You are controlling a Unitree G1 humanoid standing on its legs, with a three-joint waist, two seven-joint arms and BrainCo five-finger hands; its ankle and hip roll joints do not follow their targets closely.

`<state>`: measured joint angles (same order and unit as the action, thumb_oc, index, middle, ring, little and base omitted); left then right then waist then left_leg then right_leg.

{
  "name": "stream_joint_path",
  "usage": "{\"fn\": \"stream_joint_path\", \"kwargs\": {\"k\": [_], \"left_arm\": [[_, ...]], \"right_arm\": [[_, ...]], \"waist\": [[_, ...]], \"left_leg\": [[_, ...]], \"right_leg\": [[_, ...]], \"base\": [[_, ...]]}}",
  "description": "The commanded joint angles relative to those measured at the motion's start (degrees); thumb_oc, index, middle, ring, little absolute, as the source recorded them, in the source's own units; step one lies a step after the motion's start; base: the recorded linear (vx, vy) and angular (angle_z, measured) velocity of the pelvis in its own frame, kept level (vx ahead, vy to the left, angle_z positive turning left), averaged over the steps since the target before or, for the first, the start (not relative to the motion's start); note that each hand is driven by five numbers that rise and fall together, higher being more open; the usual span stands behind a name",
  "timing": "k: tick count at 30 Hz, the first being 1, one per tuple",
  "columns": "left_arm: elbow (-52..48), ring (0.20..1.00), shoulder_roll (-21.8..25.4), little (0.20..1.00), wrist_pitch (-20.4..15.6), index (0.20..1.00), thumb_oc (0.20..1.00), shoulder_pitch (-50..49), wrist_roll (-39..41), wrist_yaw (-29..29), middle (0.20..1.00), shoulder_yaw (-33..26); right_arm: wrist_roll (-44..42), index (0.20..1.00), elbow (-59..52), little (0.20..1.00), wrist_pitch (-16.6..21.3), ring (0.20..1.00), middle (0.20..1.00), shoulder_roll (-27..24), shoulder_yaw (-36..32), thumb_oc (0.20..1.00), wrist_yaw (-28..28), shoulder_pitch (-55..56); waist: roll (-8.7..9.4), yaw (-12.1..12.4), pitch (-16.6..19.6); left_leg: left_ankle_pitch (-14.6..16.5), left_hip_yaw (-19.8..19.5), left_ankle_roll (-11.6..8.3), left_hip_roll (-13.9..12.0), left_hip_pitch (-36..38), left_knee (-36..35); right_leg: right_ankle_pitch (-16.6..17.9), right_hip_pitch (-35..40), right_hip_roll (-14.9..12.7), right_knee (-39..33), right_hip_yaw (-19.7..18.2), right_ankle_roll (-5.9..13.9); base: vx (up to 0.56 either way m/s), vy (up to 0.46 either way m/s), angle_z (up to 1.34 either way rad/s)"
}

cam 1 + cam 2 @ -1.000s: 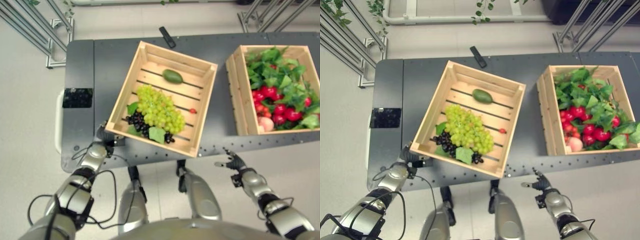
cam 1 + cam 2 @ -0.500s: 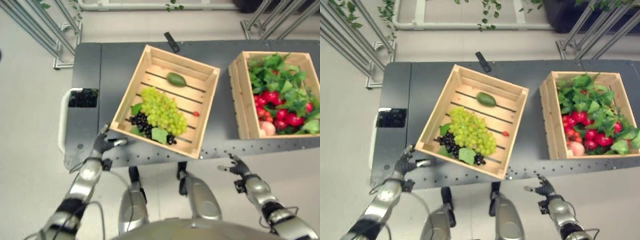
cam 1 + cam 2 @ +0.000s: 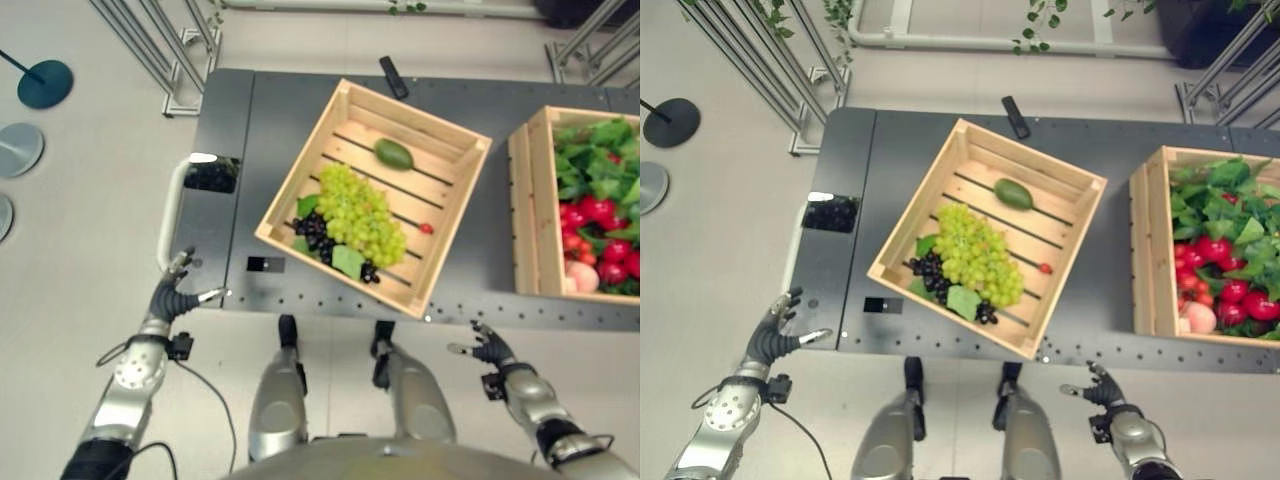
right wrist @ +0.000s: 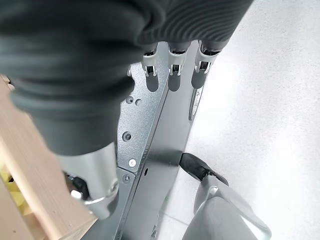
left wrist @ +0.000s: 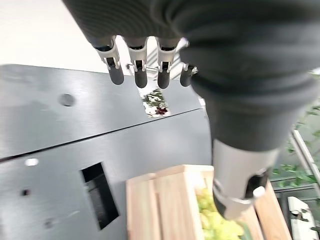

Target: Pick up the fruits from the basket on one side to the basket on the other side

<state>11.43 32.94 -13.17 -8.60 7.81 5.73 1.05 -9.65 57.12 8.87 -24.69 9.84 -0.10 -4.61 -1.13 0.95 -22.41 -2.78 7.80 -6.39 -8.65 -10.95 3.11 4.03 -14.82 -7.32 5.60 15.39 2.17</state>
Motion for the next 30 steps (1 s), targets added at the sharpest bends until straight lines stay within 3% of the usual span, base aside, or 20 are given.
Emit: {"fn": "stream_joint_path", "kwargs": {"k": [1,10,16,18,21,23,30], "left_arm": [[-5.63,1.0,4.63,1.0,-2.94,1.0,1.0,0.53,-0.1,-1.06,1.0,-0.81],[-13.74,1.0,7.34,1.0,-3.39,1.0,1.0,5.82,-0.03,-2.36,1.0,1.28],[-18.56,1.0,8.18,1.0,-3.54,1.0,1.0,17.14,0.71,-4.29,1.0,8.8],[-17.86,1.0,6.88,1.0,-3.41,1.0,1.0,25.04,0.2,-3.84,1.0,13.91],[-17.2,1.0,6.35,1.0,-3.49,1.0,1.0,27.42,-0.06,-3.69,1.0,15.49],[-13.09,1.0,4.13,1.0,-2.91,1.0,1.0,36.89,-2.04,-3.21,1.0,22.31],[-4.69,1.0,0.32,1.0,-1.68,1.0,1.0,45.3,-5.16,-1.88,1.0,28.85]], "right_arm": [[-0.07,1.0,-0.14,1.0,1.74,1.0,1.0,-1.43,1.42,1.0,0.38,0.36],[-0.23,1.0,-0.44,1.0,1.52,1.0,1.0,-1.39,2.47,1.0,0.61,0.07],[0.16,1.0,-0.24,1.0,0.98,1.0,1.0,-1.23,4.64,1.0,1.02,-0.78],[0.41,1.0,-0.13,1.0,0.74,1.0,1.0,-0.97,6.18,1.0,1.07,-1.63],[0.5,1.0,-0.1,1.0,0.63,1.0,1.0,-0.92,6.44,1.0,1.03,-1.93],[0.71,1.0,-0.88,1.0,0.44,1.0,1.0,-0.98,8.13,1.0,0.91,-3.08],[0.36,1.0,-1.63,1.0,0.3,1.0,1.0,-1.06,9.21,1.0,0.29,-4.52]], "waist": [[2.23,0.45,1.42],[2.26,-0.42,1.07],[2.73,-1.95,1.13],[3.0,-2.98,1.11],[3.06,-3.13,1.25],[3.59,-4.62,1.08],[4.04,-5.87,0.16]], "left_leg": [[0.42,-1.37,0.01,-1.5,-3.78,4.1],[0.54,-0.71,-0.1,-1.51,-4.01,4.25],[0.71,0.09,-0.13,-1.63,-3.8,4.22],[1.12,0.42,-0.2,-1.74,-3.68,4.5],[0.95,0.52,-0.15,-1.75,-4.12,4.64],[1.09,1.02,-0.14,-1.95,-4.66,5.26],[1.35,1.66,-0.05,-2.2,-6.05,6.64]], "right_leg": [[-5.64,0.16,-3.93,3.61,-2.01,5.88],[-5.63,-1.14,-3.66,4.25,-3.01,5.84],[-5.64,-2.13,-3.54,4.94,-4.1,5.87],[-5.84,-2.75,-3.46,5.6,-4.74,5.95],[-5.51,-3.31,-3.46,5.6,-4.92,5.92],[-5.37,-4.56,-3.2,6.33,-5.64,6.04],[-5.23,-6.53,-2.8,7.26,-6.89,6.11]], "base": [[0.0,0.0,0.0],[0.0,0.001,-0.02],[-0.01,0.008,-0.06],[-0.01,0.007,-0.1],[-0.02,-0.003,-0.1],[-0.02,-0.008,-0.1],[-0.02,-0.011,-0.11]]}}
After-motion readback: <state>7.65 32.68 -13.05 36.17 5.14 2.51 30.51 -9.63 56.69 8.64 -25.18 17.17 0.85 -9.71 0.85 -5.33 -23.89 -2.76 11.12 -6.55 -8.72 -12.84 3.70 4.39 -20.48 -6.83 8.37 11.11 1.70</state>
